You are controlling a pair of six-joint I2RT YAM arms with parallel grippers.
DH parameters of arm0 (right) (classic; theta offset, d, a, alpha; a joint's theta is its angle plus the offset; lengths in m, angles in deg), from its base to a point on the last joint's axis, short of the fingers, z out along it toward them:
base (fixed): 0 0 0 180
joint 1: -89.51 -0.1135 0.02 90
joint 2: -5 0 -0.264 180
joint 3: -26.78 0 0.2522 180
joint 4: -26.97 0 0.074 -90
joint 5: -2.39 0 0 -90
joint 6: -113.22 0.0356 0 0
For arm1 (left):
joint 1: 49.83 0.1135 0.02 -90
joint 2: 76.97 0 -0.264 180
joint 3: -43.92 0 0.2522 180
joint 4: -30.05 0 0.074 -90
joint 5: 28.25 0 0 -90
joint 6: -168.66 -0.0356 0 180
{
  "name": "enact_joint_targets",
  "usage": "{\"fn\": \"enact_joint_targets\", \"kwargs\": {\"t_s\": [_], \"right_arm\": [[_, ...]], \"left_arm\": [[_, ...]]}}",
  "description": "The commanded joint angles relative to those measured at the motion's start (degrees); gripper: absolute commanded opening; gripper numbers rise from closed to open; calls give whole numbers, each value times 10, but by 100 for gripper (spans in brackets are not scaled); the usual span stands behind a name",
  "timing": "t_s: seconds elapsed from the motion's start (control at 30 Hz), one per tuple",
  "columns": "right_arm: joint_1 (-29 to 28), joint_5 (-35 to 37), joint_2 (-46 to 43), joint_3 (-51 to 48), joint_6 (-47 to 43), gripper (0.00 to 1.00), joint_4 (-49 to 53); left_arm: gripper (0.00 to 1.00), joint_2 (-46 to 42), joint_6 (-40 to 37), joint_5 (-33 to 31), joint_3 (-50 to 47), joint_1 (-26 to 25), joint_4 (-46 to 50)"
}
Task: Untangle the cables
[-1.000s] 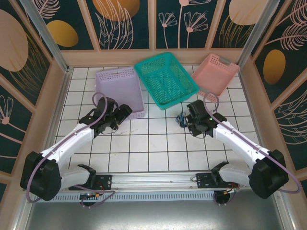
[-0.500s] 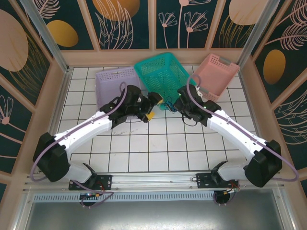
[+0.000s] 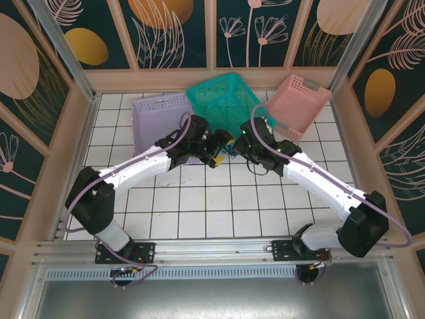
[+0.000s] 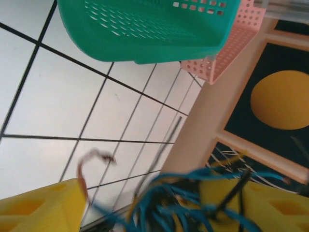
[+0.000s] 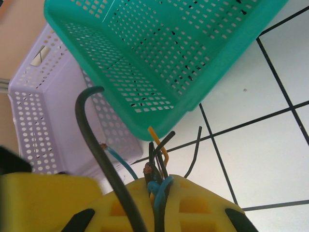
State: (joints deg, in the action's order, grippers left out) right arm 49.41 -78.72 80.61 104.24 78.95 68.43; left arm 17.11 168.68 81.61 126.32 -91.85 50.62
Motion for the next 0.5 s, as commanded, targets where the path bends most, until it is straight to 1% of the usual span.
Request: {"fn": "enact_joint_targets", "kwargs": {"t_s": [0.0,0.03,0.07,0.13,0.17,0.2,0.23,0.27,0.33,0.4,0.43,0.47], "right_arm": [[2,-16,-30,-4,11,0,-23],[7,-21,-36,-10,16,0,-29],[15,-28,-44,-17,24,0,-36],[38,-53,-55,-28,46,0,-43],[57,-75,-60,-38,64,0,-46],[81,-109,-65,-54,92,0,-53],[95,-140,-71,-73,116,0,-64],[125,-185,-77,-98,154,0,-82],[158,-269,-79,-150,231,0,-115],[178,-356,-76,-217,348,0,-149],[179,-397,-76,-253,404,0,-184],[174,-429,-80,-297,471,0,-240]], "left_arm": [[64,12,10,17,21,-4,-19],[58,11,9,16,18,-4,-18],[49,7,9,13,11,-7,-20],[26,-11,11,-5,-8,-7,-20],[13,-27,11,-24,-20,-8,-21],[3,-41,12,-43,-32,-8,-24],[0,-54,10,-56,-41,-8,-35],[0,-66,6,-67,-52,-8,-55],[0,-79,-11,-78,-66,-8,-100],[0,-91,-39,-93,-73,-8,-138],[0,-99,-50,-100,-82,-9,-164],[0,-109,-60,-108,-96,-8,-199]]}}
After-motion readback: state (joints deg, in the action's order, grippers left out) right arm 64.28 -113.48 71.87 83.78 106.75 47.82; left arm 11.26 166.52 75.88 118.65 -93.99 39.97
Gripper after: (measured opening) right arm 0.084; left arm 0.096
